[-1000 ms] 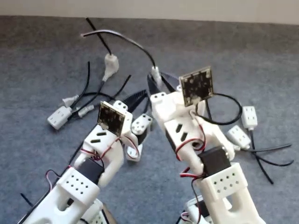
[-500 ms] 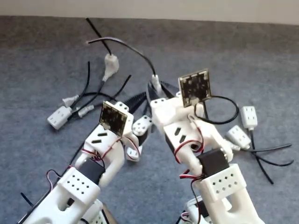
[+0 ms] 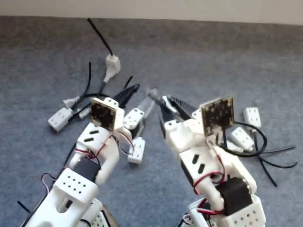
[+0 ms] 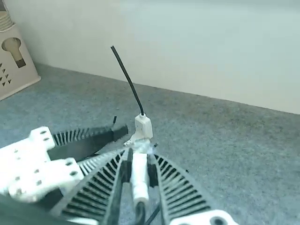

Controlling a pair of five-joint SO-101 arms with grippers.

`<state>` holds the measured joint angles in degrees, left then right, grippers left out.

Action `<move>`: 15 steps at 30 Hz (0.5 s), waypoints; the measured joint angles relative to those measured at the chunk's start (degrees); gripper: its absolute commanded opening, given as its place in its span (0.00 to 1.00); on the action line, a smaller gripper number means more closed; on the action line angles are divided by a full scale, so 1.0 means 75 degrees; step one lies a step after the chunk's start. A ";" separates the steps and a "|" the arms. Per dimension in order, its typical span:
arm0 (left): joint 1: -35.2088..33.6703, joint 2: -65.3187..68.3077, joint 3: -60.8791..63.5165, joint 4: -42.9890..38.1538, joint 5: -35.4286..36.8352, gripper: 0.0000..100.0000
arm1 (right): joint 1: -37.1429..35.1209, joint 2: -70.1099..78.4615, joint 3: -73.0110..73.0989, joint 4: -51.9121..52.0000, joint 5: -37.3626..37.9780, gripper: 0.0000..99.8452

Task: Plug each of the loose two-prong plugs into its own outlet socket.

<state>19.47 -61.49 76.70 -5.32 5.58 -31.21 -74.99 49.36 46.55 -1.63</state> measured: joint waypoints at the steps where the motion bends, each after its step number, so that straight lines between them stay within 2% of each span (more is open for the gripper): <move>1: -0.0059 -0.0012 -0.0059 0.0000 0.0000 0.16 | 0.0000 0.0000 0.0000 0.0035 0.0000 0.01; 9: -0.0059 -0.0012 -0.0117 0.0000 0.0000 0.16 | 0.0000 -0.0035 0.0035 -0.0023 0.0000 0.01; 15: -0.0059 0.0000 -0.0117 0.0000 0.0000 0.16 | 0.0000 -0.0035 0.0035 -0.0926 0.0551 0.01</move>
<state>19.03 -61.49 75.82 -5.32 5.58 -31.21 -75.25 49.63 39.60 2.51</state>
